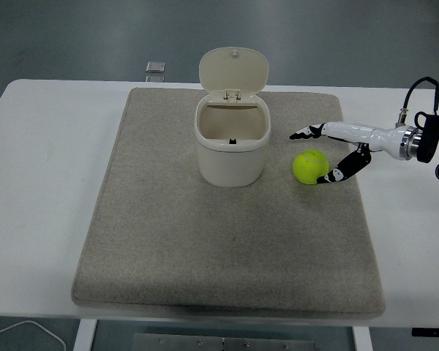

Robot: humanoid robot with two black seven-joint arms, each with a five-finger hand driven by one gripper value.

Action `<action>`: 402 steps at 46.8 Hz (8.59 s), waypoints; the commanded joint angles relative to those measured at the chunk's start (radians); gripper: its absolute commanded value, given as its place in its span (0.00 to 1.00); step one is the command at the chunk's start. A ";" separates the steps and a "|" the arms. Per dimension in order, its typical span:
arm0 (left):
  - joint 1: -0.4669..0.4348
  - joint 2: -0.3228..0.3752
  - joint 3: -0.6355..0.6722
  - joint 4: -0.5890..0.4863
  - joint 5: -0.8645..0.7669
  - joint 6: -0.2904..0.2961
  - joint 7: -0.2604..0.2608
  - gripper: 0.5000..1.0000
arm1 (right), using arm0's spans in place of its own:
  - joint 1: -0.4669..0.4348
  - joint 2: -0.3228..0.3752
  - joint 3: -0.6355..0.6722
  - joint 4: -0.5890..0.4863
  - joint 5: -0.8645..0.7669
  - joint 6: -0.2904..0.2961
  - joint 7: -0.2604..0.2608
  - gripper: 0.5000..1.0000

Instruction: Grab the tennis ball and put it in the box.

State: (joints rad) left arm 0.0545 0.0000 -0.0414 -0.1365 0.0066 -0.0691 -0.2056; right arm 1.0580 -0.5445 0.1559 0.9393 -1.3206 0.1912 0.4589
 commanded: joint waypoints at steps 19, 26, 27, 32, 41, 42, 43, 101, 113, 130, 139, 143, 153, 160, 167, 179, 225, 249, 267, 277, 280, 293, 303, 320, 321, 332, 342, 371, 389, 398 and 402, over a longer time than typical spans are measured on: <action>-0.001 0.000 0.000 0.000 0.001 0.000 0.000 0.98 | -0.012 0.015 -0.013 -0.004 -0.011 -0.019 0.000 0.83; -0.001 0.000 0.000 0.000 -0.001 0.000 0.000 0.98 | -0.015 0.021 -0.015 -0.004 -0.015 -0.021 0.000 0.82; 0.001 0.000 0.000 0.000 0.001 0.000 0.000 0.98 | -0.015 0.021 -0.015 -0.005 -0.017 -0.021 0.000 0.81; 0.001 0.000 0.000 0.000 -0.001 0.000 0.000 0.98 | -0.018 0.021 -0.015 -0.008 -0.028 -0.021 0.000 0.74; 0.001 0.000 0.000 0.000 0.001 0.000 0.000 0.98 | -0.018 0.044 -0.015 -0.014 -0.029 -0.035 -0.002 0.63; 0.001 0.000 0.000 0.000 0.001 0.000 0.000 0.98 | -0.018 0.044 -0.015 -0.016 -0.031 -0.036 -0.002 0.62; 0.001 0.000 0.000 0.000 0.000 0.000 0.000 0.98 | -0.018 0.049 -0.015 -0.016 -0.034 -0.038 -0.002 0.62; 0.001 0.000 0.000 0.000 0.000 0.000 0.000 0.98 | -0.010 0.051 -0.032 -0.056 -0.080 -0.046 0.014 0.73; -0.001 0.000 0.000 0.000 -0.001 0.000 0.000 0.98 | -0.007 0.049 -0.032 -0.056 -0.081 -0.046 0.015 0.59; 0.001 0.000 0.000 0.000 -0.001 0.000 0.000 0.98 | -0.006 0.049 -0.032 -0.056 -0.117 -0.041 0.030 0.18; 0.001 0.000 0.000 0.000 0.000 0.000 0.000 0.98 | 0.007 0.040 -0.030 -0.054 -0.123 -0.032 0.037 0.00; -0.001 0.000 0.000 0.000 -0.001 0.000 0.000 0.98 | 0.010 0.032 -0.027 -0.053 -0.123 -0.023 0.037 0.00; 0.001 0.000 0.000 0.000 0.001 -0.001 0.000 0.98 | 0.059 0.006 -0.013 -0.030 -0.101 0.023 0.050 0.00; 0.001 0.000 0.000 0.000 -0.001 0.000 0.000 0.98 | 0.108 -0.095 -0.007 0.067 -0.013 0.108 0.087 0.00; 0.001 0.000 0.000 0.000 -0.001 0.000 0.000 0.98 | 0.174 -0.155 -0.007 0.141 0.122 0.181 0.104 0.00; -0.001 0.000 0.000 0.000 -0.001 0.000 0.000 0.98 | 0.217 -0.144 0.002 0.248 0.202 0.198 0.100 0.00; -0.001 0.000 0.000 0.000 0.000 0.000 0.000 0.98 | 0.226 0.087 0.053 0.135 0.270 0.128 -0.091 0.00; 0.001 0.000 0.000 0.000 -0.001 0.000 0.000 0.98 | 0.224 0.123 0.048 0.135 0.265 0.111 -0.106 0.31; 0.001 0.000 0.000 0.000 -0.001 0.000 0.000 0.98 | 0.220 0.123 0.039 0.135 0.265 0.093 -0.105 0.51; 0.001 0.000 0.000 0.000 0.000 0.000 0.000 0.98 | 0.217 0.124 0.039 0.135 0.264 0.093 -0.103 0.58; 0.001 0.000 0.000 0.000 0.001 -0.001 0.000 0.98 | 0.217 0.124 0.039 0.135 0.264 0.093 -0.104 0.58; 0.001 0.000 0.000 0.000 0.000 0.000 0.000 0.98 | 0.217 0.123 0.039 0.135 0.267 0.099 -0.098 0.65; 0.001 0.000 0.000 0.000 0.001 0.000 0.000 0.98 | 0.223 0.103 0.057 0.136 0.282 0.197 -0.097 0.73; 0.001 0.000 0.000 0.000 -0.001 0.000 0.000 0.98 | 0.220 -0.017 0.057 0.130 0.434 0.369 -0.124 0.73; -0.001 0.000 0.000 0.000 -0.001 0.000 0.000 0.98 | 0.220 -0.026 0.059 0.128 0.448 0.375 -0.127 0.73; 0.001 0.000 0.000 0.000 -0.001 0.000 0.000 0.98 | 0.200 -0.061 0.054 0.053 0.598 0.401 -0.164 0.73; -0.001 0.000 0.000 0.000 0.000 0.000 0.000 0.98 | 0.119 -0.041 0.054 -0.027 0.912 0.294 -0.270 0.72; -0.001 0.000 0.000 0.000 -0.001 0.000 0.000 0.98 | 0.022 0.126 0.123 -0.146 1.397 -0.027 -0.315 0.73; -0.001 0.000 0.000 0.000 -0.001 0.000 0.000 0.98 | 0.020 0.132 0.125 -0.157 1.512 -0.029 -0.301 0.86; 0.001 0.000 0.000 0.000 0.000 0.000 0.000 0.98 | 0.017 0.132 0.125 -0.157 1.512 -0.029 -0.301 0.86; -0.001 0.000 0.000 0.000 -0.001 0.000 0.000 0.98 | 0.017 0.132 0.125 -0.157 1.512 -0.030 -0.301 0.86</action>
State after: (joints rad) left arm 0.0546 0.0000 -0.0414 -0.1365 0.0066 -0.0690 -0.2056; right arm 1.0754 -0.4127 0.2808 0.7822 0.1918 0.1620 0.1579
